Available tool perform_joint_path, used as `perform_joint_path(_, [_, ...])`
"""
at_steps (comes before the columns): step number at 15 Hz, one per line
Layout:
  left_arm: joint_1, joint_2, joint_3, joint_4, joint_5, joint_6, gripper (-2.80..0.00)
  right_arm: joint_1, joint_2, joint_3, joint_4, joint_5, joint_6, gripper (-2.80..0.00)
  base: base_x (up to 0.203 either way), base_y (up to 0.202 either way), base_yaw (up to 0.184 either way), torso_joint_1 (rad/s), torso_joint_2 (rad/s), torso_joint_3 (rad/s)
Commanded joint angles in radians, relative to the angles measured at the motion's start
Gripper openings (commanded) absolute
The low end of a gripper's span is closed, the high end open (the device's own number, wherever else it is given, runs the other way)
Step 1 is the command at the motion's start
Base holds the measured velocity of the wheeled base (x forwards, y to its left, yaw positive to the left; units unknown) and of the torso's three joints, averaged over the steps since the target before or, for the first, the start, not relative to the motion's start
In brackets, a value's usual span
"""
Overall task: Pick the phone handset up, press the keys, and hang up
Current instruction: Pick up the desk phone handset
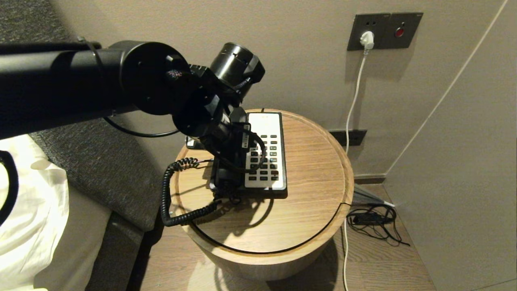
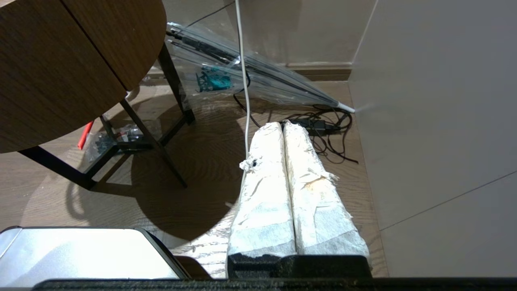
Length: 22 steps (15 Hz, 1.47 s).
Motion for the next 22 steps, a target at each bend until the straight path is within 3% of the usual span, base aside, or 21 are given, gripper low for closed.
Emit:
perform_joint_path(1, [0.001, 0.003, -0.001, 0.004, 0.002, -0.003, 0.0, 0.0, 0.002, 0.0, 0.0, 0.0, 0.0, -2.8, 0.0, 0.0, 0.0, 0.0, 0.0, 0.0])
perform_joint_path(6, [0.002, 0.022, -0.001, 0.002, 0.002, -0.006, 0.0, 0.0, 0.002, 0.0, 0.0, 0.0, 0.0, -2.8, 0.0, 0.0, 0.0, 0.0, 0.0, 0.0])
perform_joint_path(7, [0.002, 0.022, -0.001, -0.001, 0.001, -0.006, -2.28, 0.0, 0.002, 0.0, 0.0, 0.0, 0.0, -2.8, 0.0, 0.0, 0.0, 0.0, 0.0, 0.0])
perform_joint_path(8, [0.002, 0.022, -0.001, 0.001, 0.002, -0.011, -2.8, 0.0, 0.002, 0.0, 0.0, 0.0, 0.0, -2.8, 0.0, 0.0, 0.0, 0.0, 0.0, 0.0])
perform_joint_path(22, [-0.005, -0.03, 0.001, -0.001, -0.001, -0.02, -2.8, 0.0, 0.002, 0.0, 0.0, 0.0, 0.0, -2.8, 0.0, 0.0, 0.0, 0.0, 0.0, 0.0])
